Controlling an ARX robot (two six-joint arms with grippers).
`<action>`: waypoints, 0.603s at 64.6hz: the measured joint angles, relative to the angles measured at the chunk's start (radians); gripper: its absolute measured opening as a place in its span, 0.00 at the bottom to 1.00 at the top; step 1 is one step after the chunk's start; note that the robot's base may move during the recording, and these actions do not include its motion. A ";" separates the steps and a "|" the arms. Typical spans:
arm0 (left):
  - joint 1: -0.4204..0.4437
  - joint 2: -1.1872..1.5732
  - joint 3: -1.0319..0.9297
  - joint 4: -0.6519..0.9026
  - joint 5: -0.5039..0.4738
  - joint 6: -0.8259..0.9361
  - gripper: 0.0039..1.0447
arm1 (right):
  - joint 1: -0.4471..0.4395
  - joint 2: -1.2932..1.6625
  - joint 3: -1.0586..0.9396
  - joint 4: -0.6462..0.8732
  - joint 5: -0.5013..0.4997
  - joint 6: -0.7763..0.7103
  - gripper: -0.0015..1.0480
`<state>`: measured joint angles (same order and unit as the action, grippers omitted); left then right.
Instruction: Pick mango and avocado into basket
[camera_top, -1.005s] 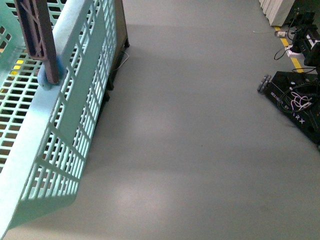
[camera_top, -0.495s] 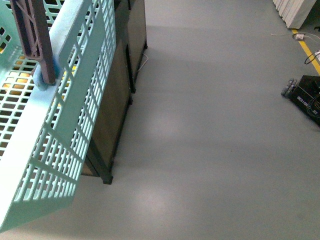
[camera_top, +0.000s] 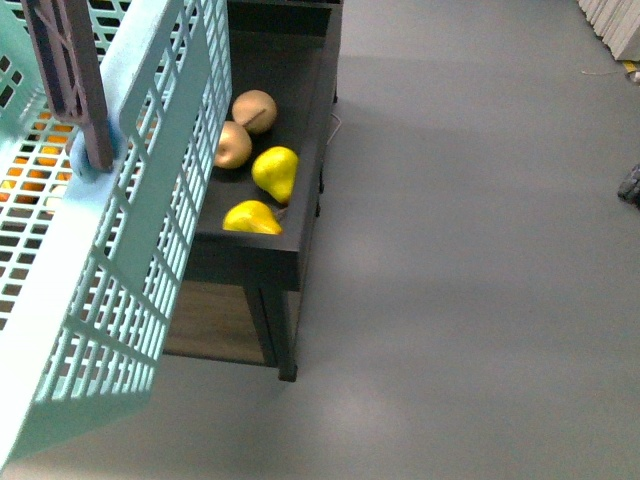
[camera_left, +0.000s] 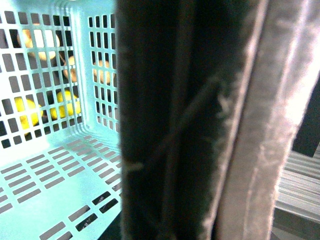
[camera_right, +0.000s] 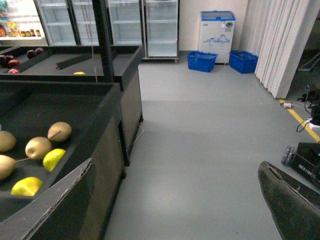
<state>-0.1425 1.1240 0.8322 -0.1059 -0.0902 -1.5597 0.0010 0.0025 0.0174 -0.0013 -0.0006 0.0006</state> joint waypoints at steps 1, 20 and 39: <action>0.000 0.000 0.000 0.000 0.000 0.000 0.14 | 0.000 0.000 0.000 0.000 0.001 0.000 0.92; 0.000 0.000 0.000 0.000 0.000 0.000 0.14 | 0.000 0.000 0.000 0.000 0.001 0.000 0.92; 0.000 0.000 0.000 0.000 0.001 0.000 0.14 | 0.000 0.000 0.000 0.000 0.002 0.000 0.92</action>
<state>-0.1425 1.1240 0.8322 -0.1059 -0.0895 -1.5597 0.0010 0.0029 0.0174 -0.0013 0.0017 0.0006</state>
